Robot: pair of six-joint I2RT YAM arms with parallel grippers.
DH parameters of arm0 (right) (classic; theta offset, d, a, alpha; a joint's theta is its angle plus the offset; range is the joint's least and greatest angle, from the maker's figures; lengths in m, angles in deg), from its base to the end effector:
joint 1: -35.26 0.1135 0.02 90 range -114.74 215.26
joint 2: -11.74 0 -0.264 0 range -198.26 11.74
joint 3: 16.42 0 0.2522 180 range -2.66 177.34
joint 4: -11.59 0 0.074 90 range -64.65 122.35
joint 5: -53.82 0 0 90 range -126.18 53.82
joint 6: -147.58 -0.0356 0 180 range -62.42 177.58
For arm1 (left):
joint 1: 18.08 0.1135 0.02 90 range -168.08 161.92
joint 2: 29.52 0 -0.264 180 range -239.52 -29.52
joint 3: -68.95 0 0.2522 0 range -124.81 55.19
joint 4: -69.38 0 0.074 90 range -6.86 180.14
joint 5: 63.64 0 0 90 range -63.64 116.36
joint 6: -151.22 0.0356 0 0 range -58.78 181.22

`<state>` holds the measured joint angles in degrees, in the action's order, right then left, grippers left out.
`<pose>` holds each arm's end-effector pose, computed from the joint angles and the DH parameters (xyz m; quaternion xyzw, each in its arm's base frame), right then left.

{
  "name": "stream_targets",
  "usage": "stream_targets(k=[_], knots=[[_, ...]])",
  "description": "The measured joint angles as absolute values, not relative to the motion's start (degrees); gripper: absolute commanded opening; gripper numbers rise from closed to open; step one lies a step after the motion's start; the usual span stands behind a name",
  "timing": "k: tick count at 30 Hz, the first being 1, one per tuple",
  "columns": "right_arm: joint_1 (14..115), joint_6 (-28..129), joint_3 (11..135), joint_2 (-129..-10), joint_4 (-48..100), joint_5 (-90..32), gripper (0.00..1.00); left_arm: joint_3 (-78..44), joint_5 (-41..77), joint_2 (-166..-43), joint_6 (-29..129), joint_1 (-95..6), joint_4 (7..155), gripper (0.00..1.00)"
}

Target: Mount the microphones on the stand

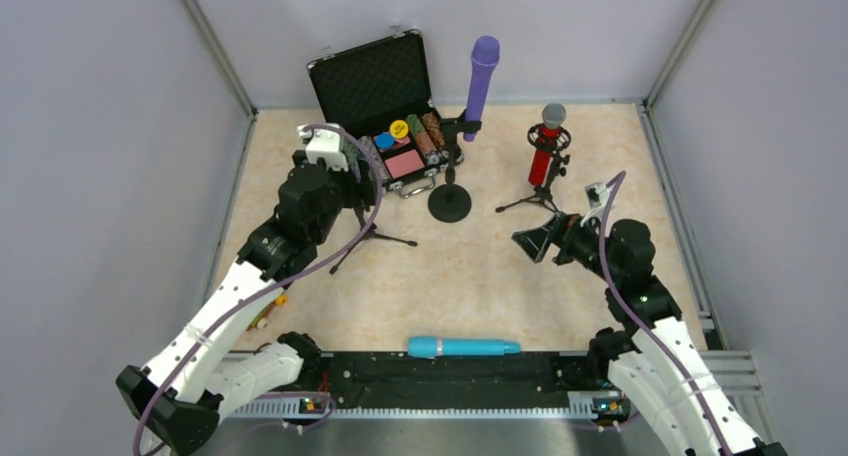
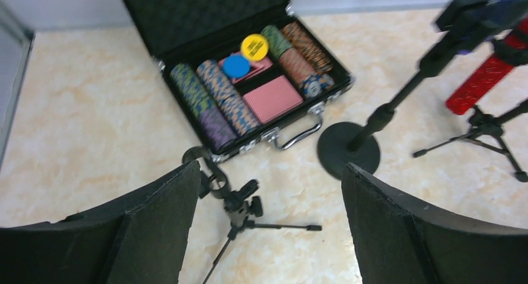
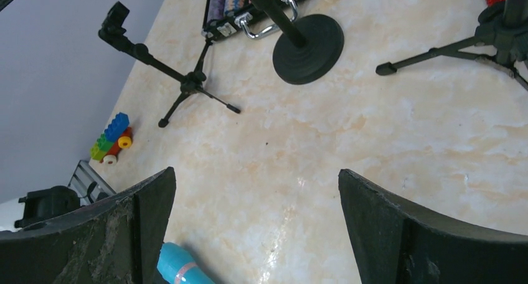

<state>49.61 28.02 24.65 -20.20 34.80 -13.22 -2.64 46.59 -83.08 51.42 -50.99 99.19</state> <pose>0.1405 0.0503 0.2672 -0.0191 0.7821 0.3709 0.5004 0.1814 -0.1028 0.3820 0.0445 0.7706 -0.0992 0.6280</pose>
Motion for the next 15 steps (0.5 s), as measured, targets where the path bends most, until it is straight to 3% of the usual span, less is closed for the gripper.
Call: stream_targets(k=[15], knots=[[49.6,28.0,24.0,-20.6,34.8,-12.3,0.99,0.5,43.0,-94.3,38.0,-42.4,104.5,0.85]])
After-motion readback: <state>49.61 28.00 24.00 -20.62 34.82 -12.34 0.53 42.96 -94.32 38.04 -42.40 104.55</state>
